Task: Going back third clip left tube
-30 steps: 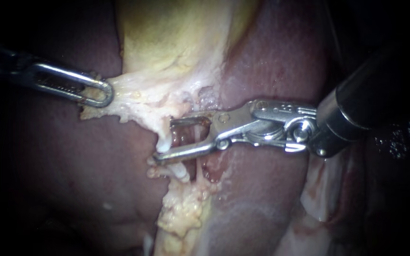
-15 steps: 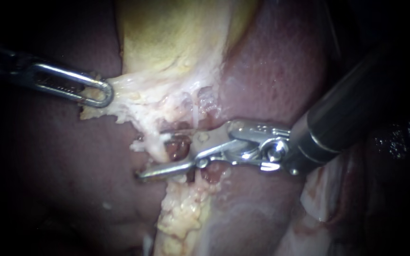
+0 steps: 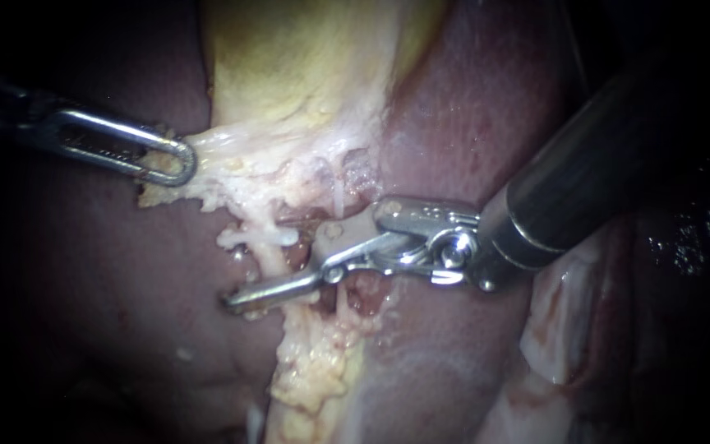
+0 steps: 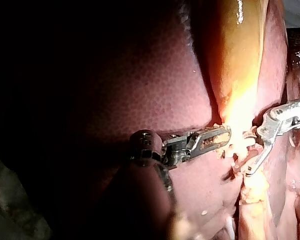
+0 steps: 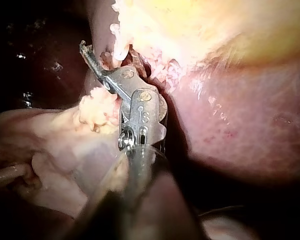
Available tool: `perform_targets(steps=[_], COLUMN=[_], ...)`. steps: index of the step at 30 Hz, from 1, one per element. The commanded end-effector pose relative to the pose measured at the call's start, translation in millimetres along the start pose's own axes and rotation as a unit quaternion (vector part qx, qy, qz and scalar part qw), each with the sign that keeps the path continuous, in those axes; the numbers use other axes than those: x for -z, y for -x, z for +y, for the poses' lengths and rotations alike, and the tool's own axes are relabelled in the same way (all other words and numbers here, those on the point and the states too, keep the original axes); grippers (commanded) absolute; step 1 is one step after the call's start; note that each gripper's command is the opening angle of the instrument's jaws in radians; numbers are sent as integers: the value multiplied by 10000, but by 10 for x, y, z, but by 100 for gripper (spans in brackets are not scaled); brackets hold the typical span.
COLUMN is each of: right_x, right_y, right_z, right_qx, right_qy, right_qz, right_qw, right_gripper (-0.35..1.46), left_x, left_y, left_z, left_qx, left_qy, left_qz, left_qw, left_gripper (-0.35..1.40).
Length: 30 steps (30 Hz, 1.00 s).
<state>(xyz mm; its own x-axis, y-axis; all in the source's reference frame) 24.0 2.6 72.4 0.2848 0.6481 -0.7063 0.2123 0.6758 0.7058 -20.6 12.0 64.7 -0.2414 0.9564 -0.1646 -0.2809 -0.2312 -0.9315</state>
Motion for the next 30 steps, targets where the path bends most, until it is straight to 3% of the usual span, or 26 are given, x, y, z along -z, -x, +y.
perform_targets(steps=[1, 5, 10, 16, 24, 30], right_x=[6, 25, 44, 49, 49, 62], right_y=[-3, -5, -3, -6, -6, -8], right_z=[-1, -8, -27, -42, -40, -47], right_qx=[-4, 36, 29, 75, 72, 209], right_qy=[61, 255, 446, 452, 461, 427], right_qz=[25, 82, 127, 128, 131, 120], right_qw=[10000, 9996, 9989, 9989, 9988, 9988], right_gripper=[50, 50, 50, 50, 50, 50], left_x=[0, 0, 0, 0, 0, 1], left_y=[0, 0, 0, 0, 0, 1], left_z=[0, 0, 0, 0, 0, 1], left_qx=[1, 1, 1, 1, 1, 1], left_qy=[-2, -2, -1, -1, -1, -1], left_qz=[1, 1, 0, 0, 1, 1], left_qw=[10000, 10000, 10000, 10000, 10000, 10000], left_gripper=[-35, -35, -35, -35, -35, -35])
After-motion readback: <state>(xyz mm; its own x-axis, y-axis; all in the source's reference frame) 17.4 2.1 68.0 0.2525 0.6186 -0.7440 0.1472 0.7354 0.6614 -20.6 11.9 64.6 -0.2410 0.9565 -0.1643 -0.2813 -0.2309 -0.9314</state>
